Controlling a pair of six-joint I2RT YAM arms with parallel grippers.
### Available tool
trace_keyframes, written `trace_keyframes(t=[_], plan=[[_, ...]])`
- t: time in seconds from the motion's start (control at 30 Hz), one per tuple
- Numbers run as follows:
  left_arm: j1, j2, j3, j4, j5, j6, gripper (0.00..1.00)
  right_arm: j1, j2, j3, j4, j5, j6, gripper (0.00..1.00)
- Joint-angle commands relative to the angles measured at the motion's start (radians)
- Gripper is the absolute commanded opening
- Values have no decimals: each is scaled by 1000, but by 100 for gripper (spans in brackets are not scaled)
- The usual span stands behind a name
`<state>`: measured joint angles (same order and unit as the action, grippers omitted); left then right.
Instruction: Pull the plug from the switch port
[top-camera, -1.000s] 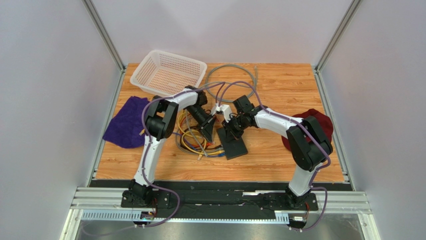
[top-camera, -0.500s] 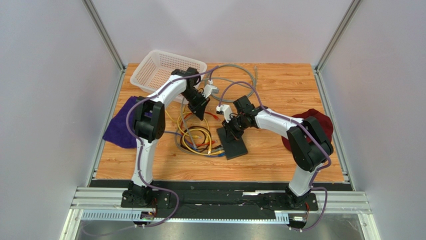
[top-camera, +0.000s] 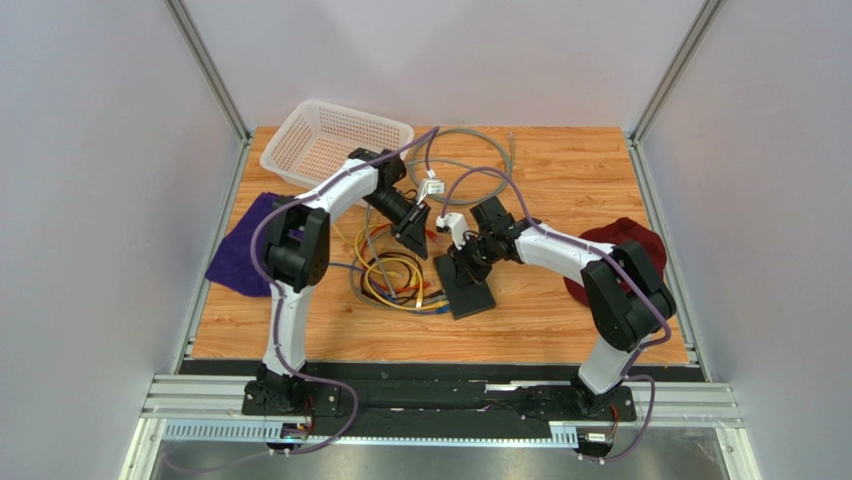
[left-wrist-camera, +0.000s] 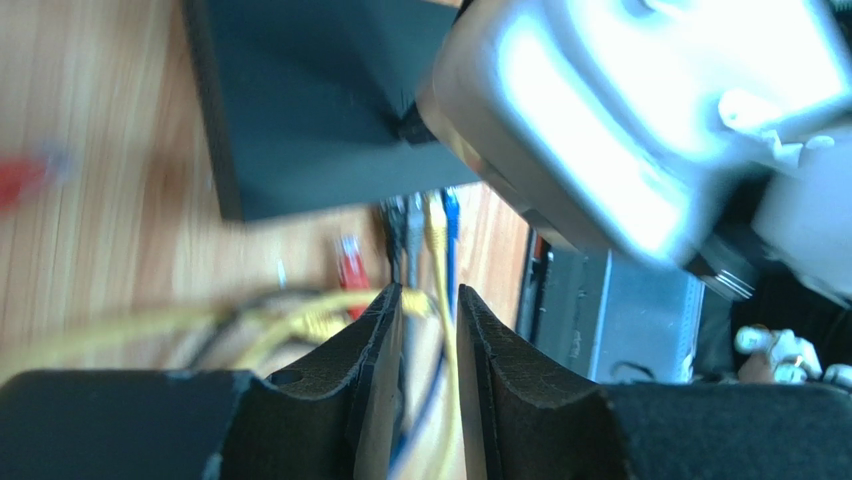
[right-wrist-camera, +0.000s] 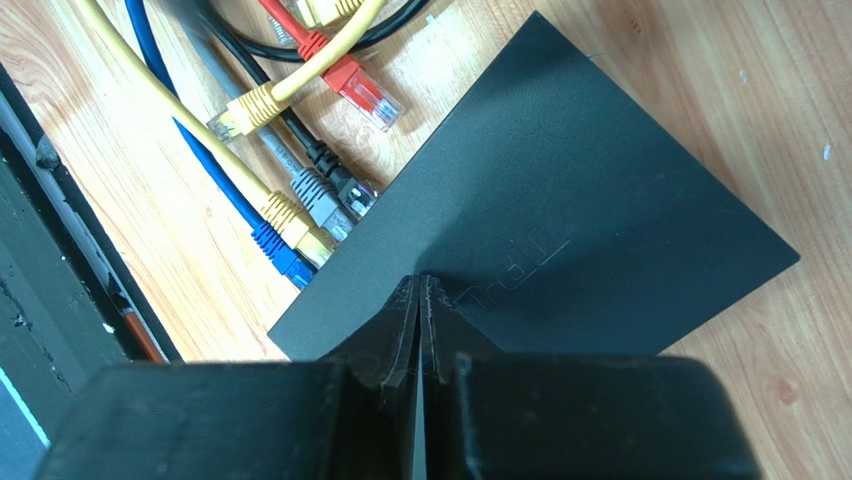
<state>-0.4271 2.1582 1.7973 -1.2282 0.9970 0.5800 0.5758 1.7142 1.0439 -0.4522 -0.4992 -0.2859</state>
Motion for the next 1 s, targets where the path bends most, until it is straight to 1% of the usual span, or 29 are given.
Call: trace_keyframes(t=[0.0,0.03,0.07,0.1,0.13,0.17,0.2,0.23,0.27,0.3,0.33,0.37,0.4,0.5,0.77,0.97], plan=[[-13,181,74,-423,190,363,35,9,-22,-22,-32,44,-10,5],[-15,177,33,-448,209,380,35,7,-27,-25,-34,47,-10,4],[-15,167,4,-429,242,388,35,7,-31,-28,-34,47,-9,4],[-16,132,-33,-385,252,354,35,7,-42,-38,-34,48,-9,4],[-24,111,-100,-260,255,310,35,7,-48,-42,-34,51,-9,4],[-28,86,-136,-182,238,188,36,7,-56,-47,-34,51,-7,4],[-33,31,-174,5,220,110,36,6,-68,-56,-34,54,-7,4],[-42,0,-258,107,168,27,37,6,-76,-58,-39,57,-7,4],[-48,-32,-298,206,131,-115,38,6,-85,-59,-40,57,-7,3],[-56,-85,-335,360,88,-173,38,4,-105,-62,-42,62,-6,3],[-70,-109,-392,416,18,-215,39,2,-114,-65,-43,62,-4,3],[-76,-126,-413,462,-6,-270,39,1,-122,-67,-43,63,1,3],[-79,-145,-432,517,-18,-285,39,2,-134,-70,-40,67,4,4],[-90,-146,-452,567,-50,-333,39,-5,-145,-87,-36,64,11,9],[-93,-86,-398,559,11,-342,41,-16,-136,-100,-29,50,5,8],[-94,15,-322,478,49,-315,44,-19,-133,-107,-23,48,14,8]])
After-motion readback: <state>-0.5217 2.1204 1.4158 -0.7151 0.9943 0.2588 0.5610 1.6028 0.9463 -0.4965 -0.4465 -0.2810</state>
